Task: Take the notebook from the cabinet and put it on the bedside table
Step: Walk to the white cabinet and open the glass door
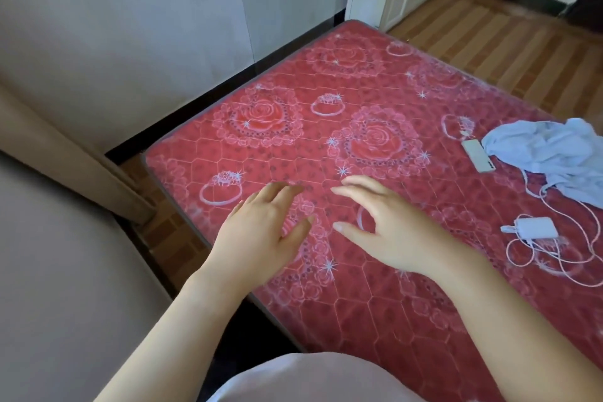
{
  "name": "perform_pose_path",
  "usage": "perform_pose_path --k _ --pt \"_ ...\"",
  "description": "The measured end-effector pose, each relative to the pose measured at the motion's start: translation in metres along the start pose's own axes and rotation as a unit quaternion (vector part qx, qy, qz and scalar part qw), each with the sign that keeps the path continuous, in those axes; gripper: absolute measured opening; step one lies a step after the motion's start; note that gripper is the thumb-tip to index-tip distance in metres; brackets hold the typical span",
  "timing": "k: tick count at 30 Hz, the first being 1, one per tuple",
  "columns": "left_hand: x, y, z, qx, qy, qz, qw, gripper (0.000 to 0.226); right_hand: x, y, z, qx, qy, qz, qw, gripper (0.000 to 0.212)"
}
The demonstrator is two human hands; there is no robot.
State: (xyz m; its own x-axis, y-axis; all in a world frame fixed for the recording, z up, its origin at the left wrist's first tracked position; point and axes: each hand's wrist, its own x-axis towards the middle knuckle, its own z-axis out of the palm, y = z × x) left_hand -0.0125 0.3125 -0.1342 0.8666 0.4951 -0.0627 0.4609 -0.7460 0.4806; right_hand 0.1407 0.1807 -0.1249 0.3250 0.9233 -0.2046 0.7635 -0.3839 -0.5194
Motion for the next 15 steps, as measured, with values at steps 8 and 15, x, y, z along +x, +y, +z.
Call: perform_pose_path --k 8,15 --pt "0.081 -0.107 -0.052 -0.014 -0.049 0.064 0.997 0.048 0.120 -0.061 0.005 0.001 0.054 0.049 0.997 0.049" --pt "0.130 -0.193 -0.117 0.029 -0.088 0.091 0.992 0.048 0.195 -0.118 0.003 0.039 0.059 0.104 0.992 0.047"
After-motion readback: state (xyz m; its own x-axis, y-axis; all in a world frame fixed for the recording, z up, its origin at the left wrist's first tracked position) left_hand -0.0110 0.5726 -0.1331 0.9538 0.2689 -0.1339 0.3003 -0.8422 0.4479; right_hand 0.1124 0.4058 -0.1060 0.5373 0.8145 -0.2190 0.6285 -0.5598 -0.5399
